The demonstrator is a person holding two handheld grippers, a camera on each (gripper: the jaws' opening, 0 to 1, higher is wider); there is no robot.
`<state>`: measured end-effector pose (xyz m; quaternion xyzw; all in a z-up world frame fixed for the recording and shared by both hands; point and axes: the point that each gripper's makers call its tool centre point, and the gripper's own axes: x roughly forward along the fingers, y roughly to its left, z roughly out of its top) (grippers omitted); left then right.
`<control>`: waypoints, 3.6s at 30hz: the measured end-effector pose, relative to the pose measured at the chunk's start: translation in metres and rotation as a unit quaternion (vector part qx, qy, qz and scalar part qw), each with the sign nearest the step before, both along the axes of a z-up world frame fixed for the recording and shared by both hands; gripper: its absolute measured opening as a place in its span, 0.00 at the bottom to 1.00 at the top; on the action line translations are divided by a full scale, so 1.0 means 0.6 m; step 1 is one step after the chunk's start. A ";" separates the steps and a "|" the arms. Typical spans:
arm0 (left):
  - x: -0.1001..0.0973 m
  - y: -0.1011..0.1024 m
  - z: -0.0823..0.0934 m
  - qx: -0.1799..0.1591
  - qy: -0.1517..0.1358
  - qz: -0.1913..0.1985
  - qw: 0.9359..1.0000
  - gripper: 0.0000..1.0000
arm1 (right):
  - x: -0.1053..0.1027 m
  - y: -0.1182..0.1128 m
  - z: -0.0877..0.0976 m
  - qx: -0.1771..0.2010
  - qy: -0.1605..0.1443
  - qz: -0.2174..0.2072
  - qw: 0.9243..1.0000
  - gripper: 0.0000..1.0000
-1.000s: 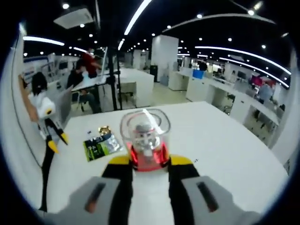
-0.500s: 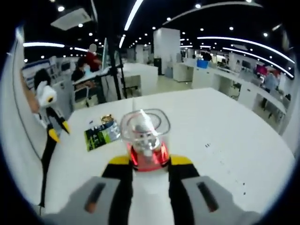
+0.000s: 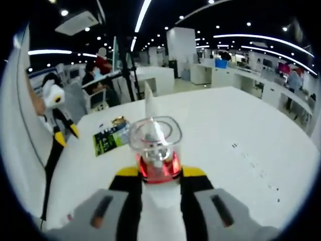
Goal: Arrange the skincare products in the storage area until every visible bottle or jar stands upright without overlapping.
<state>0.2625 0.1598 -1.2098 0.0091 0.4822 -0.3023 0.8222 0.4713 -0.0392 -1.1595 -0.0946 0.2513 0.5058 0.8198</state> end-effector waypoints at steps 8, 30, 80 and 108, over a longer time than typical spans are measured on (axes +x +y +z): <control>0.001 0.009 -0.005 0.007 0.008 0.002 1.000 0.34 | 0.012 0.014 0.000 0.019 -0.016 0.013 1.000 0.26; 0.002 0.004 -0.011 0.010 0.014 0.000 1.000 0.34 | 0.018 0.034 0.000 0.046 -0.034 0.070 0.996 0.27; -0.028 -0.054 0.021 -0.055 -0.027 -0.050 0.997 0.34 | -0.326 -0.126 -0.072 0.027 0.072 -0.324 0.943 0.29; -0.038 -0.074 0.025 -0.064 -0.033 -0.083 0.994 0.34 | -0.356 -0.103 -0.154 -0.124 0.103 -0.268 0.950 0.20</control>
